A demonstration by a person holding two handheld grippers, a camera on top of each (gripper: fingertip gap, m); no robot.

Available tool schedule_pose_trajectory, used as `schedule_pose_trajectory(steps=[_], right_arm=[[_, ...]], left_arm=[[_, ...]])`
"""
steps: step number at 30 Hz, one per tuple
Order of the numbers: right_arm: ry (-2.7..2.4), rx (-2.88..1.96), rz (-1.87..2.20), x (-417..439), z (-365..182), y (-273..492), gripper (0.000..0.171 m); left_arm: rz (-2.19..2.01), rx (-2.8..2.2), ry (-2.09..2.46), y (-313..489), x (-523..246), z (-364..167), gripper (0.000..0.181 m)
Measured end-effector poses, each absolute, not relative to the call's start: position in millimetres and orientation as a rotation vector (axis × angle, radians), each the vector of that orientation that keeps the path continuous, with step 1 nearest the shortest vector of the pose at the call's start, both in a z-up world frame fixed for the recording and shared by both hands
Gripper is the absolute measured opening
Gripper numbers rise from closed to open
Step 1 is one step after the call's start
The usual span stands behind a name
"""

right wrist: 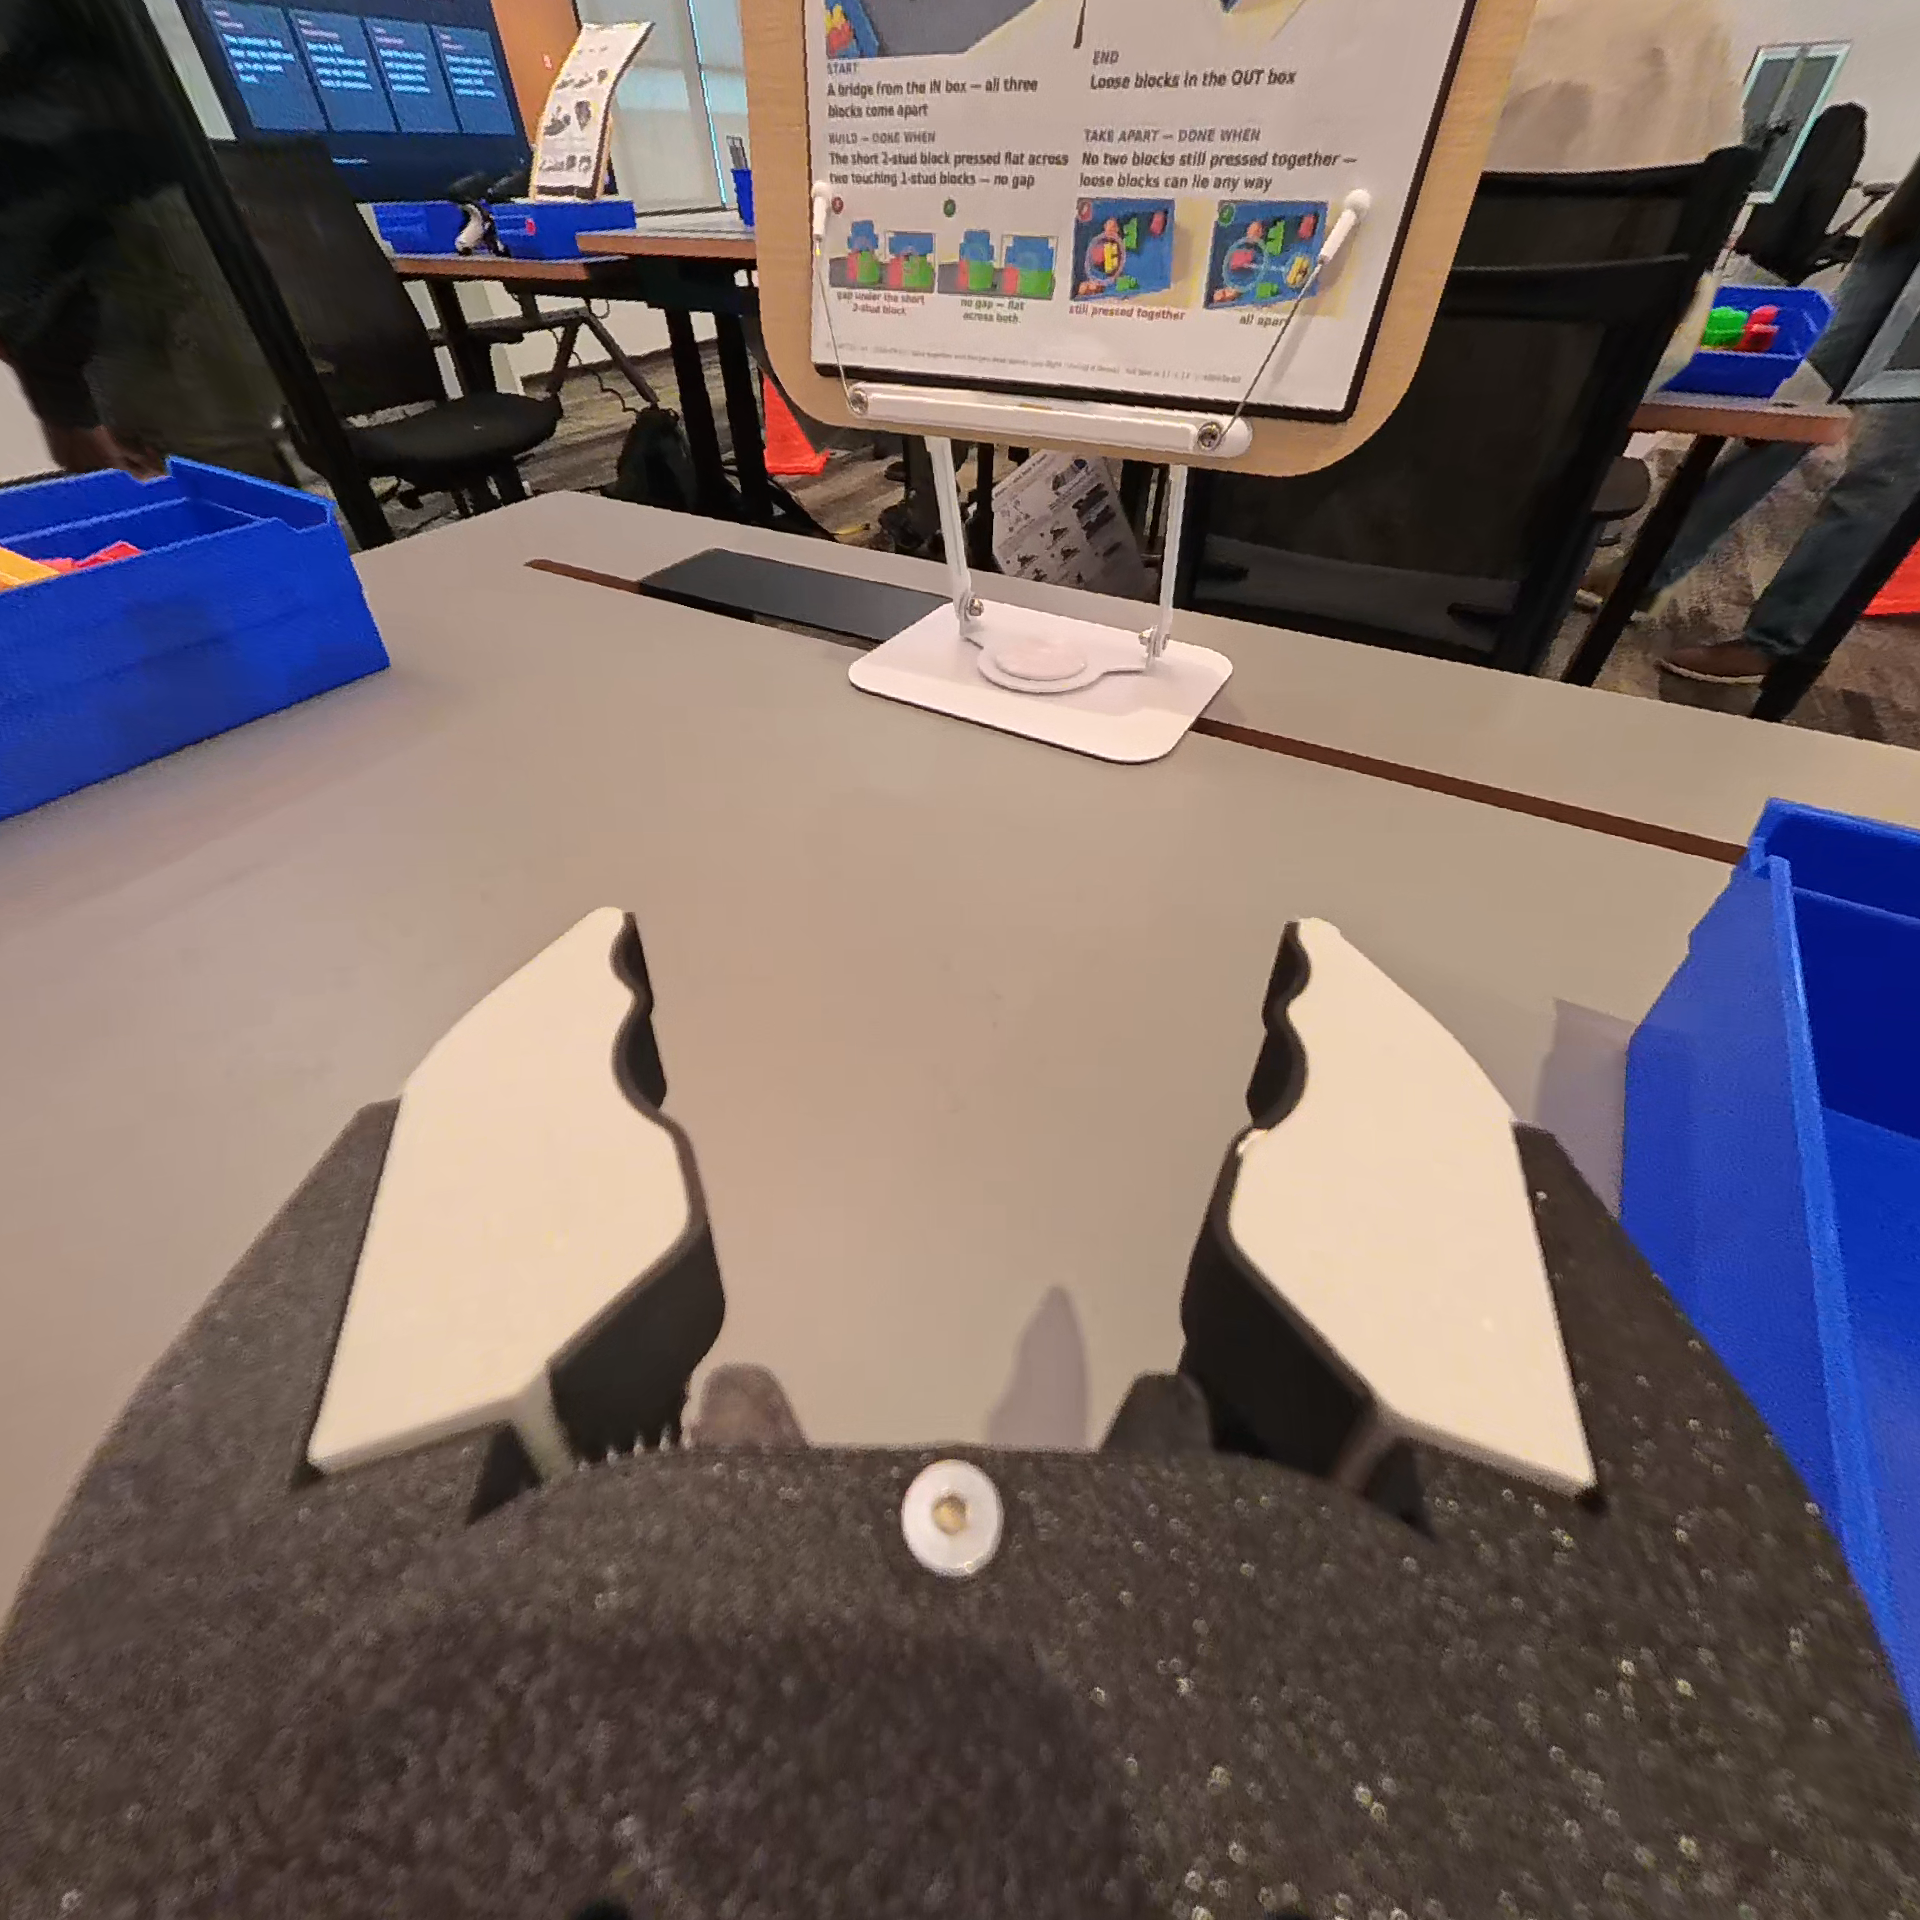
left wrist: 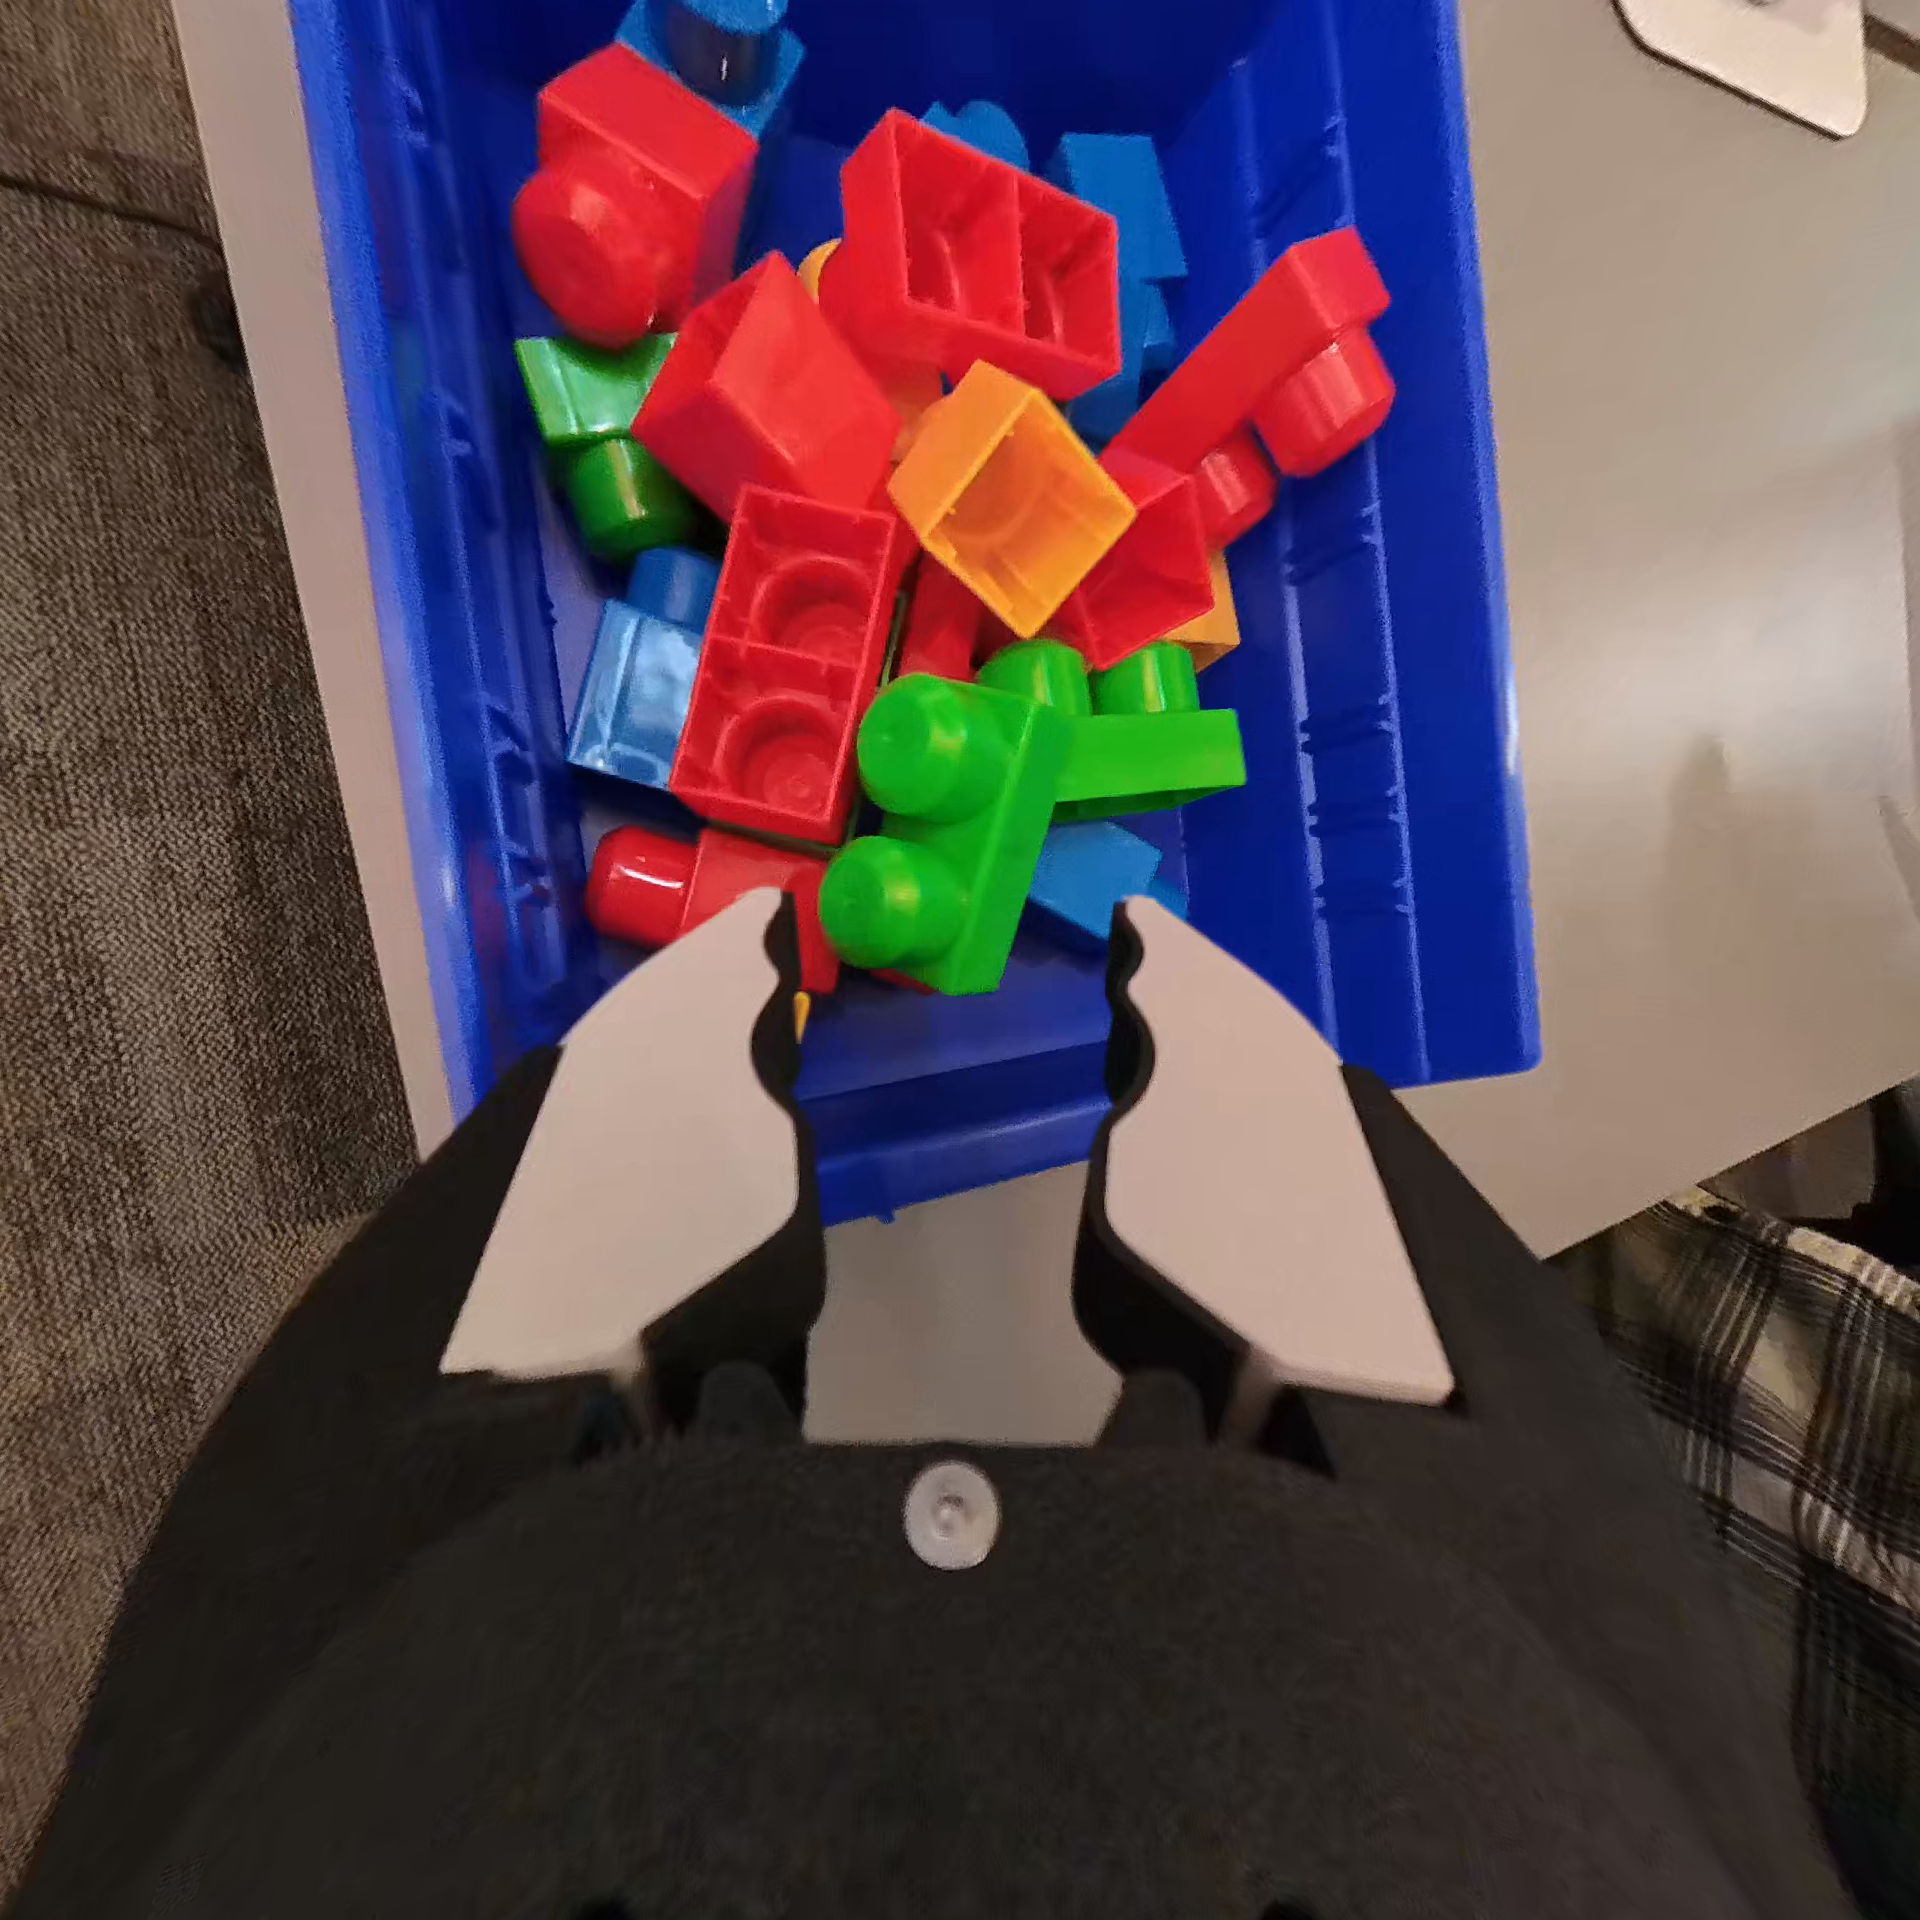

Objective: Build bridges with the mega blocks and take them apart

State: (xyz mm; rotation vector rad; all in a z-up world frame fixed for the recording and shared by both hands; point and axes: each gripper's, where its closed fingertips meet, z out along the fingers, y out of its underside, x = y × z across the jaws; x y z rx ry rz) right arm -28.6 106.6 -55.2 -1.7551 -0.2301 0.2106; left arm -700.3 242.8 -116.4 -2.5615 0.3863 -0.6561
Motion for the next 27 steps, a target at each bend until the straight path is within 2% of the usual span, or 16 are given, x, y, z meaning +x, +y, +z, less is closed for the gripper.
schedule_pose_trajectory(steps=[7,13,17,19,27], right_arm=[[-0.247,-1.743,0.224,-32.4,-52.5,105.0,0.110],[-0.257,-1.732,0.242,-35.9,-50.8,104.4,0.110],[-0.271,-1.729,0.249,-39.0,-50.5,104.1,0.110],[-0.277,-1.725,0.256,-40.7,-49.8,103.7,0.110],[-0.279,-1.716,0.268,-42.4,-47.7,102.6,0.110]], left_arm=[[-0.691,-2.627,0.400,241.3,-694.9,-134.9,0.050],[-0.725,-2.634,0.424,239.8,-688.1,-139.7,0.033],[-0.771,-2.616,0.392,241.0,-682.3,-140.0,0.033],[-0.780,-2.632,0.380,240.2,-680.6,-143.9,0.040],[-0.820,-2.617,0.381,240.5,-673.2,-143.7,0.035]])
